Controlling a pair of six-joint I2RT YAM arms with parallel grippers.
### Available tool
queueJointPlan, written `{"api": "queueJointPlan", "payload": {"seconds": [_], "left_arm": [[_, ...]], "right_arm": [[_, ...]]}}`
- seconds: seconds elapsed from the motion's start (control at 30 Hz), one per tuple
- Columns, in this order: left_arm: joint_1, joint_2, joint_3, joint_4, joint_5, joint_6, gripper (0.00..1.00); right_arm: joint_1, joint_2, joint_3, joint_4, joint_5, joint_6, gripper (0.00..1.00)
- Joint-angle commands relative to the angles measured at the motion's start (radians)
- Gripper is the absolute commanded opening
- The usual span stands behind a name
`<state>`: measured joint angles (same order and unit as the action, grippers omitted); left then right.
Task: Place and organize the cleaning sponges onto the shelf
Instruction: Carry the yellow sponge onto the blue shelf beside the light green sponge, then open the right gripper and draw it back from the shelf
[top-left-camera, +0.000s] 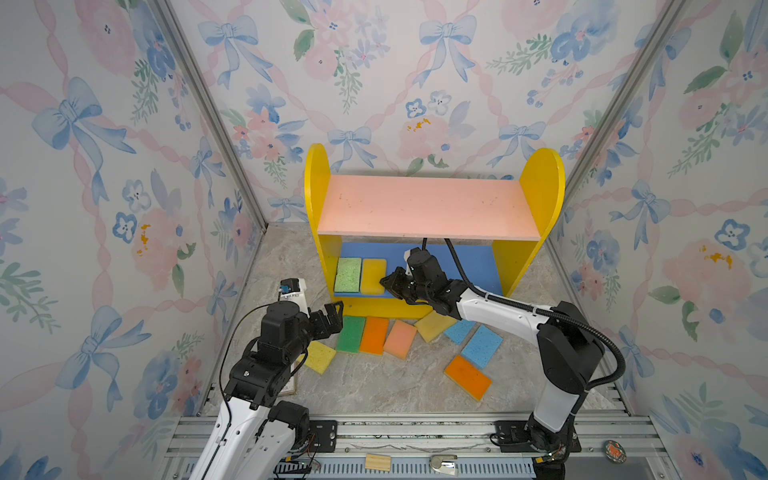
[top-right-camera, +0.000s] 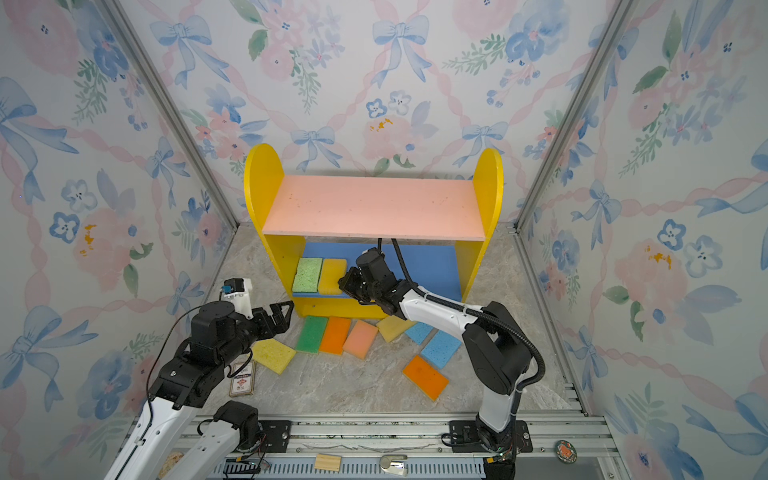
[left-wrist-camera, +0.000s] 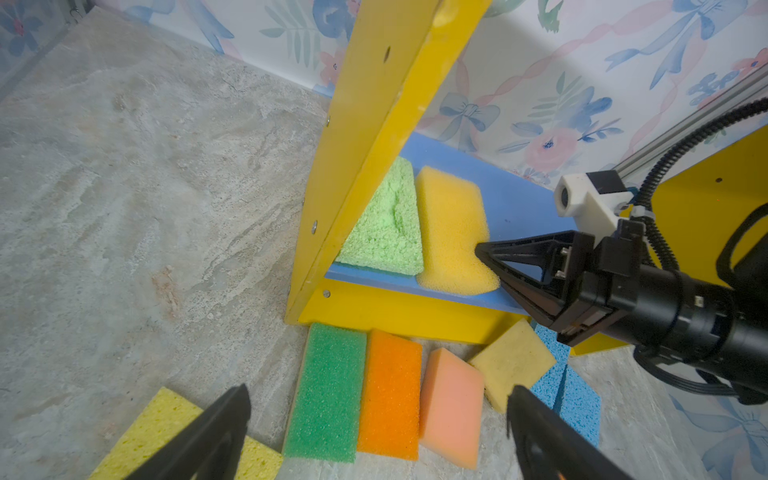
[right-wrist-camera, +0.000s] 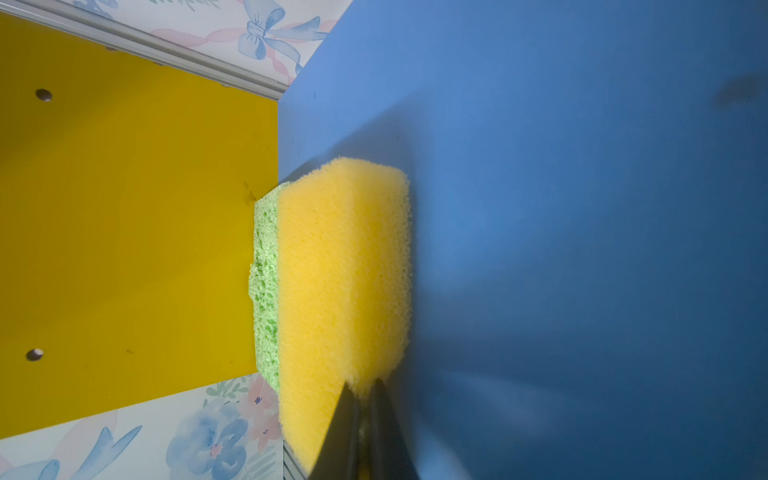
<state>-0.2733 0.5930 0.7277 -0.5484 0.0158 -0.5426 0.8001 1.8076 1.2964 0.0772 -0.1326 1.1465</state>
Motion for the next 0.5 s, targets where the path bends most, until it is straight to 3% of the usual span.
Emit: {"api": "queueJointPlan", "payload": {"seconds": [0.0, 0.17, 0.33, 0.47], "left_arm": [[0.012, 0.001, 0.018, -0.013, 0.031, 0.028, 0.98], [0.025, 0.001, 0.019, -0.012, 0.042, 0.031, 0.98], [0.036, 0.001, 0.018, -0.012, 0.051, 0.033, 0.98], [0.041, 0.031, 0.015, -0.013, 0.065, 0.037, 0.98]], "right_arm": [[-0.005, 0.033, 0.042, 0.021, -0.023, 0.006, 0.15], [-0.01, 0.047, 0.044, 0.026, -0.035, 0.009, 0.23], [-0.016, 0.037, 0.038, 0.006, -0.027, -0.004, 0.48], [-0.016, 0.014, 0.014, 0.003, -0.015, -0.009, 0.59]]}}
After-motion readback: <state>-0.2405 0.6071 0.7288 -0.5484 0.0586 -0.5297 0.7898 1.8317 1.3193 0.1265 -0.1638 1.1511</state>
